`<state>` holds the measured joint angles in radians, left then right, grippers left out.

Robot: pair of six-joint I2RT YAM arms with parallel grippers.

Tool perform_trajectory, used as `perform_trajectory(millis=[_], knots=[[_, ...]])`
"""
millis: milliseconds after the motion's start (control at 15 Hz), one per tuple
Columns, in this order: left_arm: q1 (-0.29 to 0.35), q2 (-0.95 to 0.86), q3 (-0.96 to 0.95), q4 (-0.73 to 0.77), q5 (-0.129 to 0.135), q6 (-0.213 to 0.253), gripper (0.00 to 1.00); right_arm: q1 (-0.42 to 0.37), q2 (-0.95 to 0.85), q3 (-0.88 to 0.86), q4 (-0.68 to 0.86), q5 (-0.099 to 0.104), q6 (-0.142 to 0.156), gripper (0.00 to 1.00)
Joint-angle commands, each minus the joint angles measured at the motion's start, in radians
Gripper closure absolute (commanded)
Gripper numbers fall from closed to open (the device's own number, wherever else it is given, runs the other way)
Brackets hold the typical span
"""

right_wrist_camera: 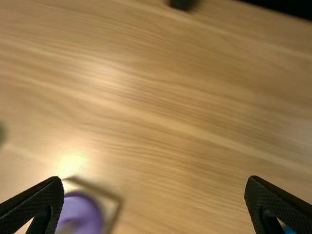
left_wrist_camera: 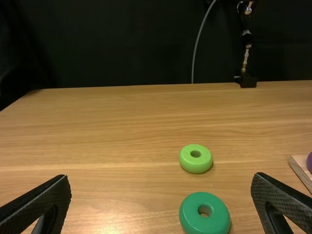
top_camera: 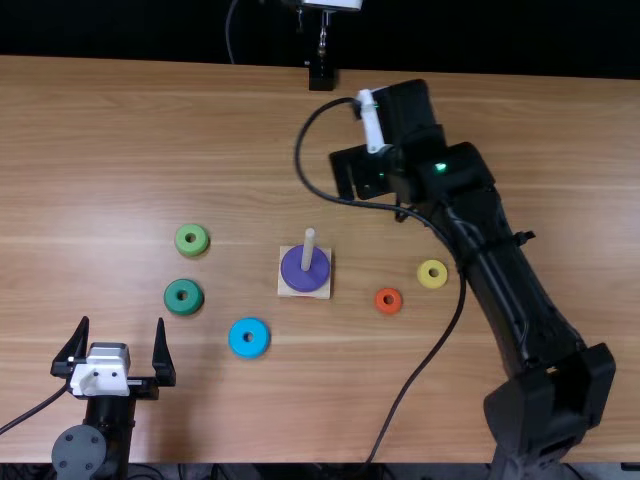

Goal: Build the Hanoi tower: stack the rings onto the peg from bottom to top in this color order: purple, dark blue, light blue, dark green, light green, yellow, orange.

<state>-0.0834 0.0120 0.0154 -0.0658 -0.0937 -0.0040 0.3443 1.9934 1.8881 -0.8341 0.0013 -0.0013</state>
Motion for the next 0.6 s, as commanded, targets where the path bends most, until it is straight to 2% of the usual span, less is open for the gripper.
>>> perform_trajectory(millis=[0, 200, 533], knots=[[0.007, -0.012, -0.015, -0.035, -0.008, 0.002, 0.0, -0.053, 0.004, -0.101, 0.054, 0.006, -0.004, 0.0], [0.008, -0.012, -0.015, -0.034, -0.008, 0.002, 0.0, -0.208, -0.002, -0.297, 0.216, 0.002, -0.001, 0.0], [0.007, -0.012, -0.015, -0.034, -0.008, 0.002, 0.0, -0.364, -0.005, -0.394, 0.213, 0.001, 0.001, 0.0]])
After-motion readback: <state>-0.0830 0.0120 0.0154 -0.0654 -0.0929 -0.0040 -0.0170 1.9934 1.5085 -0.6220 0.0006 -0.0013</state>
